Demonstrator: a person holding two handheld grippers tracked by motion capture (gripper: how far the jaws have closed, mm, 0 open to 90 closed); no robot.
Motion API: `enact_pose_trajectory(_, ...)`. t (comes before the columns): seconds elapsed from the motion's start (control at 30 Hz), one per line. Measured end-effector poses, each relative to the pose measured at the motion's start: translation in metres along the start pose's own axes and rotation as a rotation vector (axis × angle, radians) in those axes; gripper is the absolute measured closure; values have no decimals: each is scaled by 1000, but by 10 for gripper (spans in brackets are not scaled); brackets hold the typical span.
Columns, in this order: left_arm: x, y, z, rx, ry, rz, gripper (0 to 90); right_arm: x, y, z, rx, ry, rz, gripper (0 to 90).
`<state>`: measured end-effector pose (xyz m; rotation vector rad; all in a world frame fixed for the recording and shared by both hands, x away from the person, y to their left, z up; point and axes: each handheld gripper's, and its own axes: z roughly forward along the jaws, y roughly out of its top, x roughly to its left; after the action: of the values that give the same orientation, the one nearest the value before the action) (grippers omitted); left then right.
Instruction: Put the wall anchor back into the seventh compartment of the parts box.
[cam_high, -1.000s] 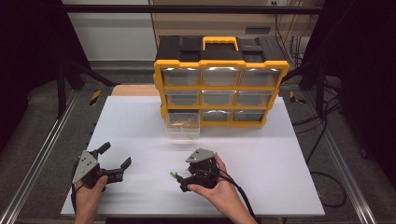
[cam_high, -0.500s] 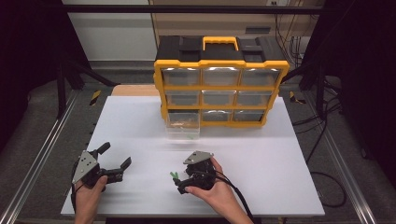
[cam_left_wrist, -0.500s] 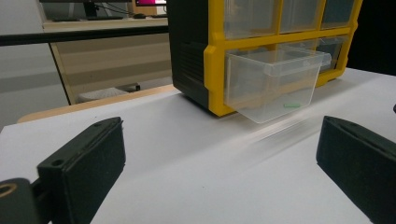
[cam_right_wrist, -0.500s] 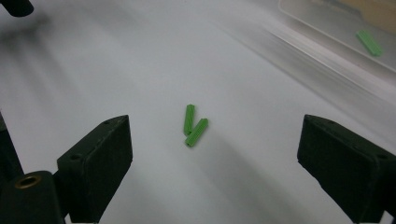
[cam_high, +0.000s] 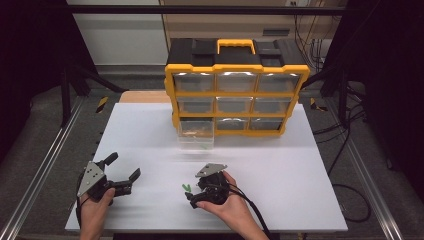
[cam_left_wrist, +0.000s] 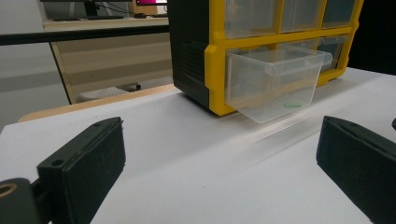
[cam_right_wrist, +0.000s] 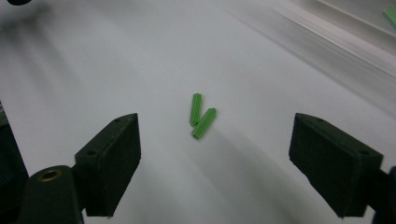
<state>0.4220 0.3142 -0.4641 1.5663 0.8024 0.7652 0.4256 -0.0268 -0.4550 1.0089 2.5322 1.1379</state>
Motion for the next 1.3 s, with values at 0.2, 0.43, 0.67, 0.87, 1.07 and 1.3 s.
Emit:
enact_pose_trajectory(0.2, 0, 0, 0, -1, 0, -1, 13, 1, -1, 2, 11, 3, -1, 289)
enact_pose_trajectory(0.43, 0, 0, 0, 0, 0, 0, 13, 2, -1, 3, 22, 16, -5, 420)
enact_pose_trajectory(0.67, 0, 0, 0, -1, 1, -1, 13, 2, 0, 4, 23, 26, -6, 495)
enact_pose_trajectory(0.87, 0, 0, 0, -1, 1, -1, 13, 3, 0, 5, 28, 24, 0, 537)
enact_pose_trajectory(1.07, 0, 0, 0, -1, 1, -2, 13, 2, 0, 6, 29, 26, 9, 579)
enact_pose_trajectory(1.3, 0, 0, 0, -1, 3, -2, 13, 3, 0, 7, 27, 23, 15, 613)
